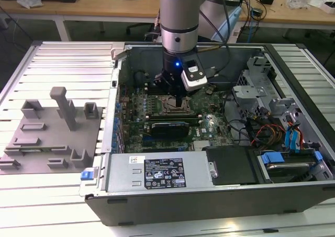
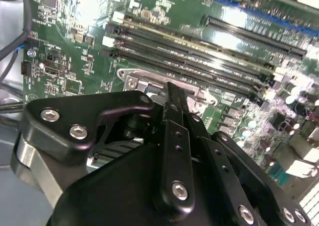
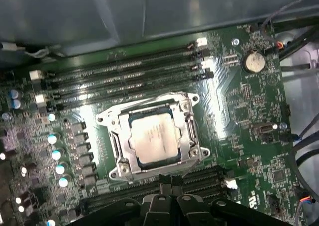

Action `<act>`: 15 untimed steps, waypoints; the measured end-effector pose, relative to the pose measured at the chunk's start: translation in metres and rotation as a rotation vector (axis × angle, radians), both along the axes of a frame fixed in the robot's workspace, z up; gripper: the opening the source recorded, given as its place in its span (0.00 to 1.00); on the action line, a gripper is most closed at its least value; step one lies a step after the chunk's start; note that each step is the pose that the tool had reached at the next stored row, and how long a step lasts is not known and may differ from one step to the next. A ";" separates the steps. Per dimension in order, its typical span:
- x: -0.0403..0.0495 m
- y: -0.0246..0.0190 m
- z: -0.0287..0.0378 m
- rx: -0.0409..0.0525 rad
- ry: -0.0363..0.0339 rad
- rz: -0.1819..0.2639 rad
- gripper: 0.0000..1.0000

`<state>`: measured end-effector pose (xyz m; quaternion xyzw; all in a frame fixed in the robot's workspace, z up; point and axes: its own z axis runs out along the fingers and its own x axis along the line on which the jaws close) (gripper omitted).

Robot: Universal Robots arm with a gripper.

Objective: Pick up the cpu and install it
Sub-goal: 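Install the second cpu locking lever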

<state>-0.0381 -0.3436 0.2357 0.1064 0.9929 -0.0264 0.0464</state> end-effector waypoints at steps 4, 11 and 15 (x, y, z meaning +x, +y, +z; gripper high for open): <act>-0.0019 -0.0033 -0.0043 0.0003 0.0003 0.053 0.11; -0.0126 -0.0035 -0.0116 0.0022 0.0003 0.106 0.11; -0.0225 -0.0048 -0.0126 0.0024 0.0003 0.124 0.11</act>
